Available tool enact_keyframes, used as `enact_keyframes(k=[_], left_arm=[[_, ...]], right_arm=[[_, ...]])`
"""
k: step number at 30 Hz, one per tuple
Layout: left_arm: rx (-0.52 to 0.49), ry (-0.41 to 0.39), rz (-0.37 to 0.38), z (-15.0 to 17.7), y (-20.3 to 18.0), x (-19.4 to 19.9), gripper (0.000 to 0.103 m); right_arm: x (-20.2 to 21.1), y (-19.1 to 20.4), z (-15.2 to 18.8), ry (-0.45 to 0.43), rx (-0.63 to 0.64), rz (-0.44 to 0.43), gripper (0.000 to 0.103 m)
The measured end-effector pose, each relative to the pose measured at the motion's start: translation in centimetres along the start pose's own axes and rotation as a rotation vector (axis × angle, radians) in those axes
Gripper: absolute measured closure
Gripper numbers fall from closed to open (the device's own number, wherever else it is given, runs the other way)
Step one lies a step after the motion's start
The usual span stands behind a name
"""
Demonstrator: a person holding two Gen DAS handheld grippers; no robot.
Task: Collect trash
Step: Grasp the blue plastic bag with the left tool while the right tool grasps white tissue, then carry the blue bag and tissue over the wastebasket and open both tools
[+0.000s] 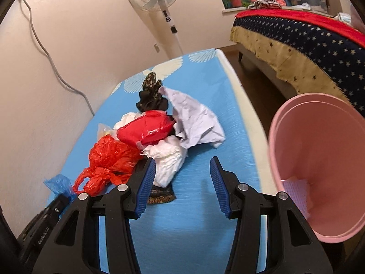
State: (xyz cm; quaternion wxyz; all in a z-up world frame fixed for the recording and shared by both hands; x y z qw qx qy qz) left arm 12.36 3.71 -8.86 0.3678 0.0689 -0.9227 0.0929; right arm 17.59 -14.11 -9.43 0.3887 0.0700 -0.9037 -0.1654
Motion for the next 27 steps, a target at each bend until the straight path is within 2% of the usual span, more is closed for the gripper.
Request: enact_keyframes(k=[5, 8, 12, 13, 27], left_arm=[[-0.005, 0.02, 0.006, 0.1, -0.2, -0.9, 0.1], [-0.003, 0.02, 0.007, 0.0, -0.2, -1.0, 0.1], [0.0, 0.022, 0.01, 0.0, -0.2, -1.1, 0.1], [-0.001, 0.024, 0.012, 0.0, -0.3, -1.1, 0.1], [-0.009, -0.033, 0.087, -0.6, -1.7, 1.2, 0.1]], right_arm=[[-1.8, 0.5, 0.4, 0.045, -0.002, -0.002, 0.053], [-2.5, 0.9, 0.6, 0.063, -0.001, -0.013, 0.059], [-2.7, 1.3, 0.7, 0.077, 0.013, -0.032, 0.088], [-2.6, 1.4, 0.7, 0.073, 0.022, -0.032, 0.091], [2.3, 1.8, 0.3, 0.002, 0.096, -0.029, 0.095]])
Point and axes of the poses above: each gripper's, at about its wrist camera, not at the fingertips, and x roughly against the way its jaws point, y to its left, z to its underside, the point moved 6 cm from there along -x, roughly the way its jaws point, and after that the axes turned 4 degrees about y, right-handed, at the moved point
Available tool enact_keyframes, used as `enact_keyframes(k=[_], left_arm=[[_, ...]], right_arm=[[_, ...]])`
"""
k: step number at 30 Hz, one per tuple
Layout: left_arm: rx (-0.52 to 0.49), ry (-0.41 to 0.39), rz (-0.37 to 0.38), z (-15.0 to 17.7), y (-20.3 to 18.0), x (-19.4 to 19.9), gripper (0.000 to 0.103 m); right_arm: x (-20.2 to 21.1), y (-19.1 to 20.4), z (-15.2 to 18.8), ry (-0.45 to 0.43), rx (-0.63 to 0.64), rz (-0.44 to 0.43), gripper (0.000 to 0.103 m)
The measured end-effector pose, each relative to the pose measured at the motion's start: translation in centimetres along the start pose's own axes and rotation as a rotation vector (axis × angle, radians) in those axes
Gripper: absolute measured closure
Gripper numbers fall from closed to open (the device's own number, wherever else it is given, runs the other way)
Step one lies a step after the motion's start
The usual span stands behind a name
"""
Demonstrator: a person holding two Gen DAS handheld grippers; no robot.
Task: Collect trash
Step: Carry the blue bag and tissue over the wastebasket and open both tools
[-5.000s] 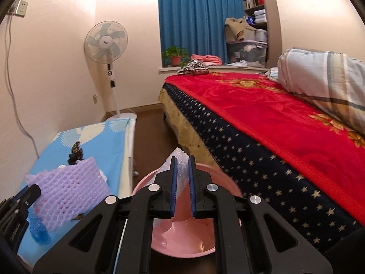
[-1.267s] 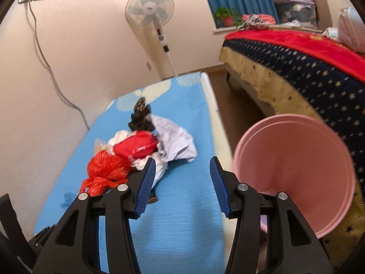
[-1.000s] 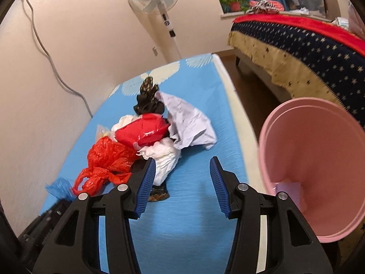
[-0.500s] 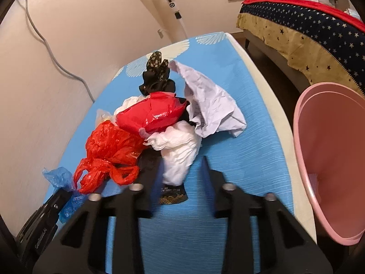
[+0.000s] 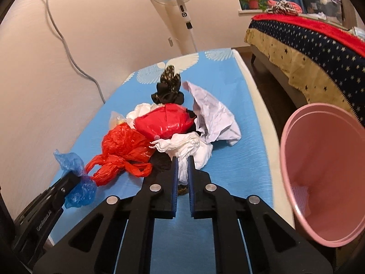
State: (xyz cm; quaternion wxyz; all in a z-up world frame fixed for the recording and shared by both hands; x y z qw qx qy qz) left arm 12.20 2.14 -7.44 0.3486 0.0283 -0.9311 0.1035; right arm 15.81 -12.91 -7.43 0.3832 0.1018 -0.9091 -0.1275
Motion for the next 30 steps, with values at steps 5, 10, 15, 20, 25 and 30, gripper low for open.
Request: enact_keyframes(k=[5, 10, 15, 20, 25, 30], left_arm=[[-0.026, -0.025, 0.045, -0.2, -1.1, 1.3, 0.1], [-0.049, -0.04, 0.075, -0.2, -2.1, 2.4, 0.1], [-0.062, -0.046, 0.099, -0.2, -2.9, 3.2, 0.1], [-0.075, -0.05, 0.118, -0.2, -3.7, 3.8, 0.1], [-0.09, -0.053, 0.138, -0.1, -4.8, 4.2, 0.1], [-0.101, -0.051, 0.162, 0.1, -5.9, 4.3, 0.1]], right_arm=[[2.3, -0.2, -0.1, -0.032, 0.016, 0.007, 0.095], [4.6, -0.8, -0.2, -0.064, 0.018, 0.022, 0.095], [6.4, -1.3, -0.2, -0.093, 0.015, 0.037, 0.095], [8.0, -1.8, -0.2, -0.125, 0.012, 0.06, 0.095], [9.6, -2.7, -0.4, -0.155, -0.002, 0.087, 0.095], [10.8, -3.8, -0.5, -0.177, -0.017, 0.118, 0.095]])
Point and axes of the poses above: each gripper's, at about its wrist camera, not at the fingertips, and x roughly against the way its jaws point, y to its left, z to its underside, the point moved 6 cm from there along -x, roughly the way its jaws point, and after that the axes turned 4 degrees about y, right-handed, at the moved point
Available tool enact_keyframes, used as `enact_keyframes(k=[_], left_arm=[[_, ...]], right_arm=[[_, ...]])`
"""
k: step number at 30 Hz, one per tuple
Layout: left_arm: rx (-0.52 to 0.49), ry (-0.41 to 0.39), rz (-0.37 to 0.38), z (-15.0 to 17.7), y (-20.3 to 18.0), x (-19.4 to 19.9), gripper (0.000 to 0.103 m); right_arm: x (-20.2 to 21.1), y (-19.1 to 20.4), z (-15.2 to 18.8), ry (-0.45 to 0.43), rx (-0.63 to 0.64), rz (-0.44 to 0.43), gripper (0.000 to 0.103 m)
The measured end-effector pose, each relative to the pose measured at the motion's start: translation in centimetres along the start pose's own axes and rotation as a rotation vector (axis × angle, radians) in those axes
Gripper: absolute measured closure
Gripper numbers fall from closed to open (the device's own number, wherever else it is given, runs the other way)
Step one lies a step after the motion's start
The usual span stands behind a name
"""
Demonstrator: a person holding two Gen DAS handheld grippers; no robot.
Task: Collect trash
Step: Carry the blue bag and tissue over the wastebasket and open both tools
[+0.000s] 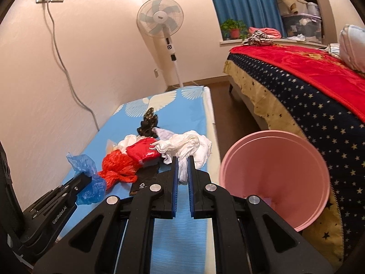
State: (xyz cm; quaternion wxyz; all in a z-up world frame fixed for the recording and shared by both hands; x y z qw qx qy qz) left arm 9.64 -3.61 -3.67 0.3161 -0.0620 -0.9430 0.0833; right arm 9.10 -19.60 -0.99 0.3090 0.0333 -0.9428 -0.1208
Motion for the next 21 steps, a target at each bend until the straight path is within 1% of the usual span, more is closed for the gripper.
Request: enact_keyframes(k=[13, 21], left_arm=[[-0.04, 0.017, 0.067, 0.1, -4.0, -1.3, 0.1], [-0.066, 0.021, 0.126, -0.2, -7.3, -2.3, 0.1]], right_arm=[[2.0, -4.3, -1.0, -0.052, -0.061, 0.097, 0.095], [2.8, -6.8, -1.4, -0.071, -0.088, 0.159, 0.095]])
Point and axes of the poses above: each gripper's, at about its wrist camera, not at the fingertips, and x roughly against the way its jaws point, y to its left, z to its underside, the point moved 6 cm from there along -x, roughly the way its jaws point, and after that the axes turned 4 degrees about y, right-handed, at the moved point
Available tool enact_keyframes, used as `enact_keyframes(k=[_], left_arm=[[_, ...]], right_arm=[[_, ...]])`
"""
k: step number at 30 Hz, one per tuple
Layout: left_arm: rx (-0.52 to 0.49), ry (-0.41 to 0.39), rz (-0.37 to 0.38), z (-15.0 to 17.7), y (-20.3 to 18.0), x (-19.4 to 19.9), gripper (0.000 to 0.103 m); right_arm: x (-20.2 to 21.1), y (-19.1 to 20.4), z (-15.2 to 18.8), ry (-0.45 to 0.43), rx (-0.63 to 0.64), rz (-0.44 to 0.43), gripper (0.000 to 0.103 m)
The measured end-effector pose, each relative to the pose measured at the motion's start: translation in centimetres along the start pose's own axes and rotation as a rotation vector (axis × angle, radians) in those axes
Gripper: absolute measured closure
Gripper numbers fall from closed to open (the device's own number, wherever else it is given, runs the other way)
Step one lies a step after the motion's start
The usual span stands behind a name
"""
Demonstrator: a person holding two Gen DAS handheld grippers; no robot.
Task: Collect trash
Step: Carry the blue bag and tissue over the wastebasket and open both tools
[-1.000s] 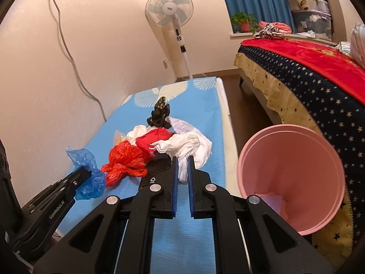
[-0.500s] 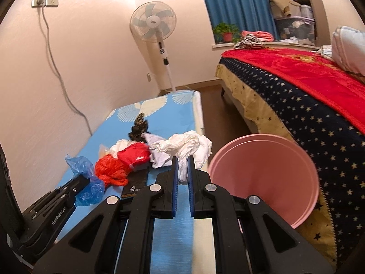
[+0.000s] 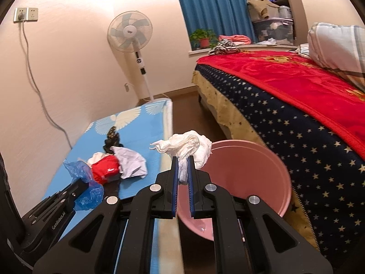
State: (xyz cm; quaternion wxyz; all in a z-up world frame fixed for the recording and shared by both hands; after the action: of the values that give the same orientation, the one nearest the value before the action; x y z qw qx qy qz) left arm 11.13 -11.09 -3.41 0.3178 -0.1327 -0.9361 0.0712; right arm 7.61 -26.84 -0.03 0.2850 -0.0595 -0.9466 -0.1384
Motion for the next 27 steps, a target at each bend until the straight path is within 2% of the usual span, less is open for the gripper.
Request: enact_keyframes(k=[8, 18, 27], left_arm=[[-0.055, 0.013, 0.067, 0.1, -3.4, -1.9, 0.1], [-0.079, 0.033, 0.138, -0.1, -5.7, -3.8, 0.1], [-0.155, 0.073, 0.264, -0.2, -8.6, -5.9, 0.1]], right_arm=[[0.4, -2.5, -0.4, -0.027, -0.026, 0.074, 0.095], [-0.1, -5.5, -0.8, -0.027, -0.076, 0.145, 0.095], [-0.3, -7.2, -0.9, -0.026, -0.097, 0.202, 0.095]])
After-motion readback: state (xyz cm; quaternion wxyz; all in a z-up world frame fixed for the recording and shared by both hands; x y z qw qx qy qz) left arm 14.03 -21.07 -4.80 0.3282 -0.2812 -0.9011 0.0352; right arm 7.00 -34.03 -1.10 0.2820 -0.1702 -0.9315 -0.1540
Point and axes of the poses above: each gripper's, at about its wrist camera, not at the fingertips, and x roughly against the way its jaws point, y to its left, z to its underside, the point moved 6 cm from there along -x, roughly the way its jaws point, and after that the axes turned 4 degrees about y, right-handed, at the moved point
